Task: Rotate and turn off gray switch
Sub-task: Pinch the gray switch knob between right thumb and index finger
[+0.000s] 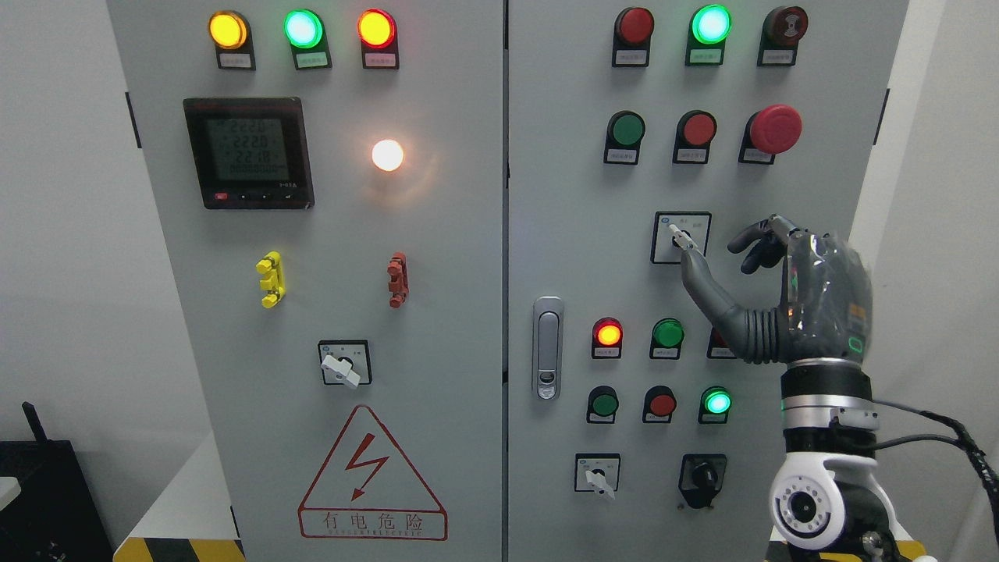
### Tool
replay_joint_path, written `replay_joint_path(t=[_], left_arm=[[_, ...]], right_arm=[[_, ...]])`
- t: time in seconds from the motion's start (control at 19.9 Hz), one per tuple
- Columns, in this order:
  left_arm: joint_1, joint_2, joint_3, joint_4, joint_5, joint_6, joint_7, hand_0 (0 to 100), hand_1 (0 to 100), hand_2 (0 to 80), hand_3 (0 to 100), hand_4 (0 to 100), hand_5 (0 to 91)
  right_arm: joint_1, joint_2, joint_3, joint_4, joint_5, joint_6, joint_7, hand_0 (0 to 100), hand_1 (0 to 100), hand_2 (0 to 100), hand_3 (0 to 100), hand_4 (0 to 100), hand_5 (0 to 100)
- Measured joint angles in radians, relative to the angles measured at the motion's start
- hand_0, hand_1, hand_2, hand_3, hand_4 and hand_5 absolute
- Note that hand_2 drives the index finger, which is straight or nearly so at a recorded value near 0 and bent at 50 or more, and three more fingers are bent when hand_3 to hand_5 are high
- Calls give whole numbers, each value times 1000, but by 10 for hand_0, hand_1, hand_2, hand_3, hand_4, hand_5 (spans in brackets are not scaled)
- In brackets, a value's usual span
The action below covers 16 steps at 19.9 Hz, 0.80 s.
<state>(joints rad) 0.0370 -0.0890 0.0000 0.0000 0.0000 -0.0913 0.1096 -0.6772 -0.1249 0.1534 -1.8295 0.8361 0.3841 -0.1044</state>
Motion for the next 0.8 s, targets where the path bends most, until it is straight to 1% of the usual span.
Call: replay_joint_path(t=[0.4,0.8], left_arm=[[0,0,0,0,0,0,0,120,389,0,0,0,0],[0,0,0,0,0,0,0,120,389,0,0,0,0]], right_arm=[[-9,16,14,14,19,0,-1,98,371,573,769,734,898],[-17,23,22,21,23,0,-2,94,382,578,771,735,898]])
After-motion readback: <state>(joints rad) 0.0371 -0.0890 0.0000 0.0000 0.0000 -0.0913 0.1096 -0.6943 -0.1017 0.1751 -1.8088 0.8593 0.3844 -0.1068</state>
